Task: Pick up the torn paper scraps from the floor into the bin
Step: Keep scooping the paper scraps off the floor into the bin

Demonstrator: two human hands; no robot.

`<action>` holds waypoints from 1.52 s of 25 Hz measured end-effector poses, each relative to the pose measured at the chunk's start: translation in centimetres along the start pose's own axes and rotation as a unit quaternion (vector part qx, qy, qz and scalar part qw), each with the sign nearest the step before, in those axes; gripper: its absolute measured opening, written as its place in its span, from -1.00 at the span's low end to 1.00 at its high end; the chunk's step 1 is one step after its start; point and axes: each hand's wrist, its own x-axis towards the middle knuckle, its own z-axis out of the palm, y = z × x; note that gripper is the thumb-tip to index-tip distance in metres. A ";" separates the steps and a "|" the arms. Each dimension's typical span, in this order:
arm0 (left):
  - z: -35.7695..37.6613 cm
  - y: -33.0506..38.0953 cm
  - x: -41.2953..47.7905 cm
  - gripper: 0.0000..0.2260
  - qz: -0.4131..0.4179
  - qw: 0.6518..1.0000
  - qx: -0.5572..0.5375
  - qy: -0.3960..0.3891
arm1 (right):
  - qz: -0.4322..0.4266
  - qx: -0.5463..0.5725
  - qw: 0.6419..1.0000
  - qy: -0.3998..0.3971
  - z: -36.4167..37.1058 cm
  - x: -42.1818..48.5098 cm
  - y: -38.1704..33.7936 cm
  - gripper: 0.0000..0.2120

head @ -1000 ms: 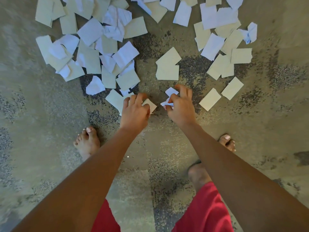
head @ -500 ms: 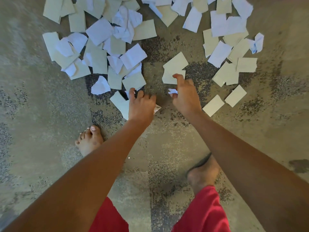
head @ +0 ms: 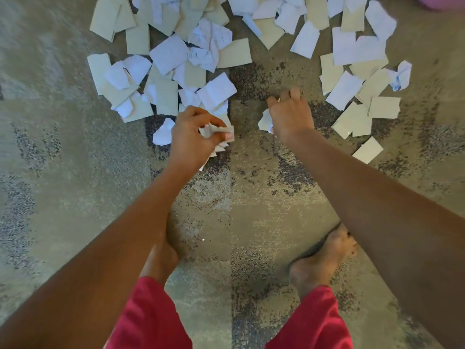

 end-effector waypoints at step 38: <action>0.4 -5.1 2.0 -0.37 -0.302 0.929 0.206 0.047 | 0.321 0.439 0.839 -0.019 -4.1 4.4 -15.0 -0.38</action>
